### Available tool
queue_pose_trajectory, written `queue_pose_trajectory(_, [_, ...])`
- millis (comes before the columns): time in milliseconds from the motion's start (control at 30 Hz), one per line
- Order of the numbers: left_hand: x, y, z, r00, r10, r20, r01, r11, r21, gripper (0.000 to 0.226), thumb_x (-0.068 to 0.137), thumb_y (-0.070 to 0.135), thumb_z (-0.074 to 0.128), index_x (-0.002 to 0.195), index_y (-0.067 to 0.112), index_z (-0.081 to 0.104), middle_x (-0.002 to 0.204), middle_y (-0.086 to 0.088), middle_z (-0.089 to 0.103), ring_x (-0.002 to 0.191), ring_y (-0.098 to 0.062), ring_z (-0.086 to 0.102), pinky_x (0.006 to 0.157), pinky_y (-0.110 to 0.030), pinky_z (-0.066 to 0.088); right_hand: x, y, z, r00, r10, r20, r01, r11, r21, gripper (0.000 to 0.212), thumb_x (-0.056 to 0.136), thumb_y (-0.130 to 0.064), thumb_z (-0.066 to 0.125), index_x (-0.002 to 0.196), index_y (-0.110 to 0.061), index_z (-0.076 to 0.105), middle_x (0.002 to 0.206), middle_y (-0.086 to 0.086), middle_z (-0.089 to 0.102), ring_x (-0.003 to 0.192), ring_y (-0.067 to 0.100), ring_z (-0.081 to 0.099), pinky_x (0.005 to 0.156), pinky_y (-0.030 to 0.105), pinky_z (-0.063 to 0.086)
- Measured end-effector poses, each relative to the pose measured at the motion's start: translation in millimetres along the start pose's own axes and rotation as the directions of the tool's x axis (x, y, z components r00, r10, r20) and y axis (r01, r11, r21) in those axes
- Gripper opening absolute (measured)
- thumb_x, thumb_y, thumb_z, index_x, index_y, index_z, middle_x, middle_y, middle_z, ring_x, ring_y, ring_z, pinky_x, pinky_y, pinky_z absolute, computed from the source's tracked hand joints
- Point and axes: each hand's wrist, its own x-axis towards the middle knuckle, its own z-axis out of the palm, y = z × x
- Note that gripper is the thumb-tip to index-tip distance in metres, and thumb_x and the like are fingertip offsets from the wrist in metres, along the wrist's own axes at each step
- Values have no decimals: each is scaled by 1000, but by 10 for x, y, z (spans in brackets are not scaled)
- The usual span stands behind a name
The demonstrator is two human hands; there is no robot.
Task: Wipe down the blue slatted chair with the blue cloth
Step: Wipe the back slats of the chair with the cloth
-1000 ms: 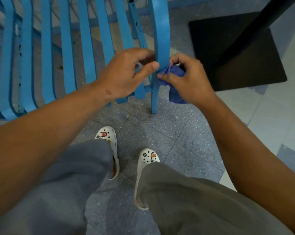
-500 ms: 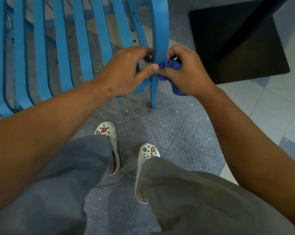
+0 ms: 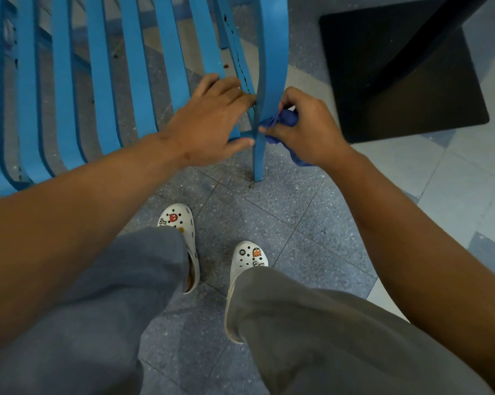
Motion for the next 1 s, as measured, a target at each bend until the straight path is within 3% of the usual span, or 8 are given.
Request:
queue_pose_trajectory(100, [10, -82, -30, 999, 36, -3, -36, 999, -15, 75, 88, 65, 55, 141, 12, 49, 138, -13, 56, 141, -32, 38, 121, -48, 17, -10, 65, 61, 1000, -22, -5, 22, 1000, 5, 41, 82, -33, 80, 104, -7, 57, 93, -9, 64, 85, 9, 63, 74, 30, 53])
queue_pose_trajectory(267, [27, -23, 54, 1000, 24, -11, -22, 989, 149, 82, 88, 74, 43, 141, 12, 49, 139, -10, 54, 139, -32, 38, 121, -49, 19, 51, 333, 309, 995, 83, 49, -80, 995, -65, 43, 80, -31, 81, 108, -10, 56, 92, -6, 65, 85, 20, 64, 75, 42, 54])
queue_pose_trajectory(467, [24, -24, 31, 998, 53, 22, -57, 974, 220, 90, 83, 76, 54, 143, 9, 46, 142, -11, 51, 141, -34, 36, 122, -51, 18, 47, 543, 495, 986, 159, 55, -154, 984, -92, 32, 83, -31, 78, 96, -12, 56, 80, -5, 64, 74, 17, 62, 74, 48, 53])
queue_pose_trajectory(600, [19, -37, 36, 998, 68, 1, -66, 968, 242, 83, 91, 74, 43, 142, 8, 47, 139, -12, 54, 139, -34, 38, 121, -51, 19, 19, 441, 332, 996, 89, 19, -90, 996, 12, 34, 84, -39, 74, 94, -10, 59, 82, 3, 69, 75, 27, 66, 67, 44, 52])
queue_pose_trajectory(700, [35, -77, 14, 995, 94, -23, -88, 977, 194, 74, 96, 69, 37, 137, 10, 52, 125, -12, 62, 131, -32, 45, 117, -50, 23, 48, 440, 315, 999, 43, 32, -43, 999, -24, 36, 84, -39, 75, 96, -9, 60, 83, 1, 69, 76, 24, 65, 68, 42, 52])
queue_pose_trajectory(867, [207, -227, -49, 977, 211, 19, -211, 961, 177, 65, 92, 73, 37, 110, 16, 64, 97, -4, 70, 102, -29, 55, 106, -46, 33, 117, 680, 540, 987, 136, 82, -126, 985, -116, 34, 82, -40, 78, 95, -13, 60, 80, -2, 68, 74, 20, 65, 68, 43, 54])
queue_pose_trajectory(933, [258, -236, -25, 983, 184, 25, -185, 964, 190, 69, 95, 74, 28, 111, 19, 64, 98, -1, 70, 102, -27, 54, 107, -43, 31, 109, 763, 656, 976, 202, 78, -192, 974, -119, 32, 82, -40, 77, 95, -15, 61, 79, -4, 67, 68, 12, 63, 61, 36, 49])
queue_pose_trajectory(1000, [277, -248, 17, 986, 159, 46, -165, 960, 227, 80, 94, 78, 13, 128, 22, 58, 113, -1, 68, 108, -26, 51, 111, -41, 27, 95, 812, 739, 959, 273, 81, -260, 955, -141, 32, 85, -41, 76, 92, -16, 58, 79, -4, 63, 65, 9, 59, 58, 28, 40])
